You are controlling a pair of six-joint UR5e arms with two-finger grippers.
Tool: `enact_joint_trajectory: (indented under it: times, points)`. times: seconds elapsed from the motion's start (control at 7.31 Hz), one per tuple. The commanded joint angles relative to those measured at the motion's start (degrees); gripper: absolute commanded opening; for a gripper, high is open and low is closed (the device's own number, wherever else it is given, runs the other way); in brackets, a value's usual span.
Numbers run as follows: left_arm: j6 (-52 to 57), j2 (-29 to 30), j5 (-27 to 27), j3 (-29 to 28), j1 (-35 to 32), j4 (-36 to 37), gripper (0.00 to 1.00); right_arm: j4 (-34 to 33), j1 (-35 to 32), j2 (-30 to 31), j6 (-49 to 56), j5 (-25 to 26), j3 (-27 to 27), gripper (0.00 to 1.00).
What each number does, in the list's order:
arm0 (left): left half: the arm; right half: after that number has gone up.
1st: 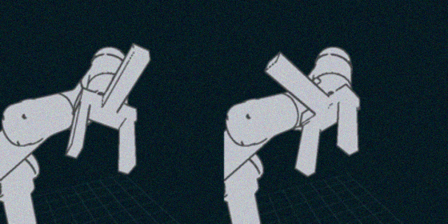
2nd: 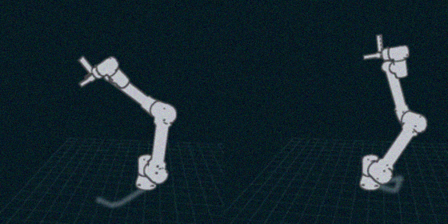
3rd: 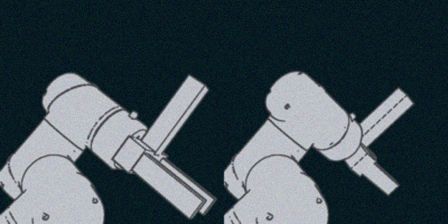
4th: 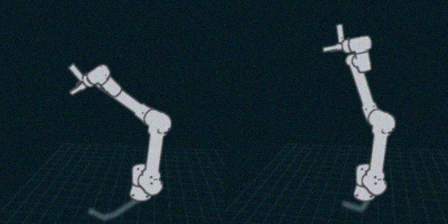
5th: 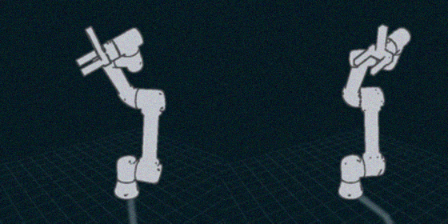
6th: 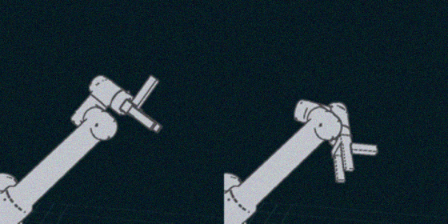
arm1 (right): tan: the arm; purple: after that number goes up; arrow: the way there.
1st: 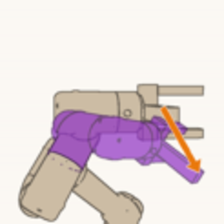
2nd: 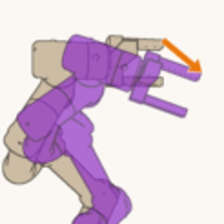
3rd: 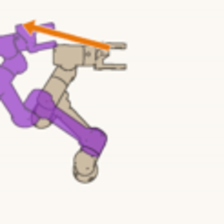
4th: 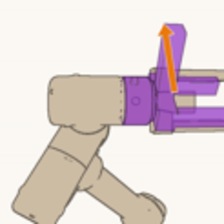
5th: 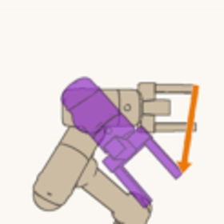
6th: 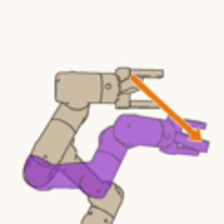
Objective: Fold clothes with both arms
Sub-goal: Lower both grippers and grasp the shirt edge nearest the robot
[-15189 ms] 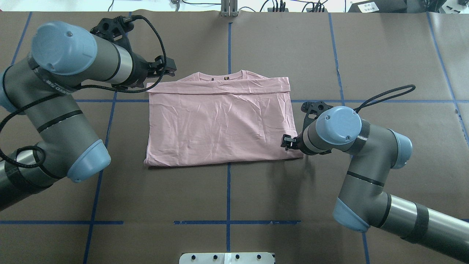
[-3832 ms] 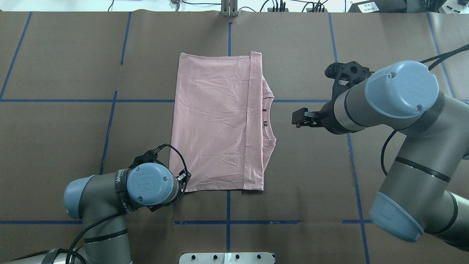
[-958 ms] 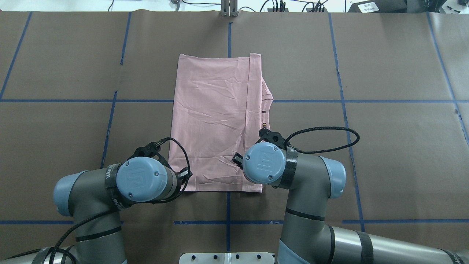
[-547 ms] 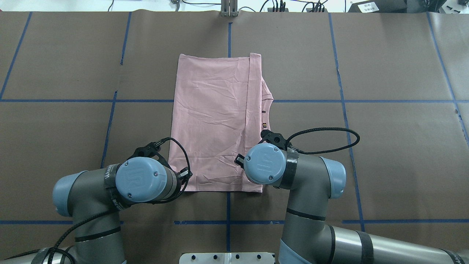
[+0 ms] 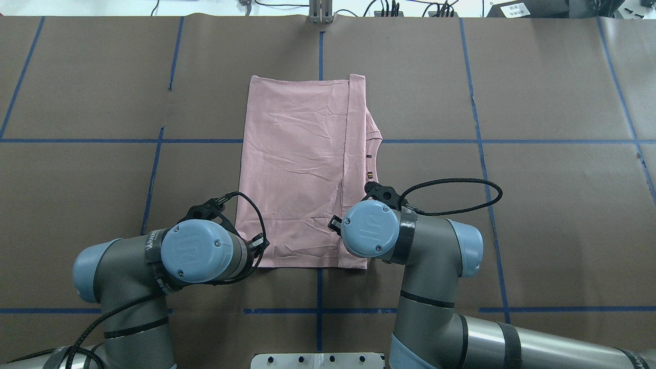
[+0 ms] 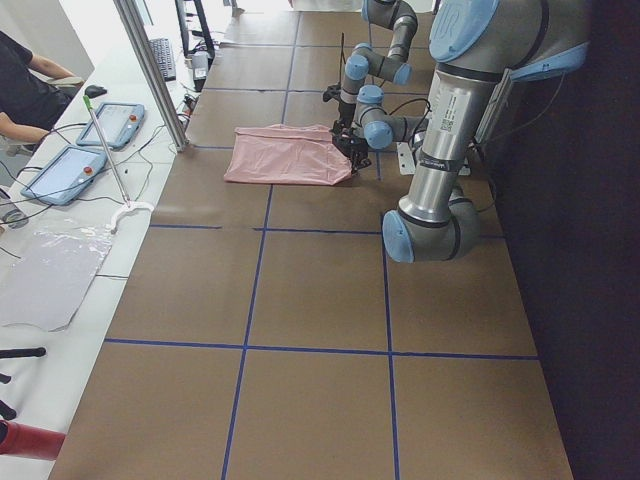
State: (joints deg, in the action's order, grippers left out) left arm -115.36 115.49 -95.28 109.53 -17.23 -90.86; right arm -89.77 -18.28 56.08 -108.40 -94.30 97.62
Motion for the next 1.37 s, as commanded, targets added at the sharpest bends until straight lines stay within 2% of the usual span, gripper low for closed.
enact_joint_trajectory:
  times: [0.0,0.27,0.41,1.23]
  points:
    - [-0.04,0.0,0.0,0.16,0.0,0.16,0.0,0.03,0.0,-0.09,-0.32,0.0,-0.15,0.53]
    - [-0.04,0.0,0.0,0.07,0.0,0.16,0.0,0.12,0.09,-0.18,0.21,0.0,-0.15,0.07]
    - [-0.04,0.0,0.0,0.07,-0.09,0.24,0.0,0.03,0.09,-0.35,0.3,0.08,-0.15,0.0]
    - [-0.04,0.18,-0.08,0.16,0.0,0.25,0.0,0.38,-0.44,-0.62,0.38,-0.79,0.99,0.0]
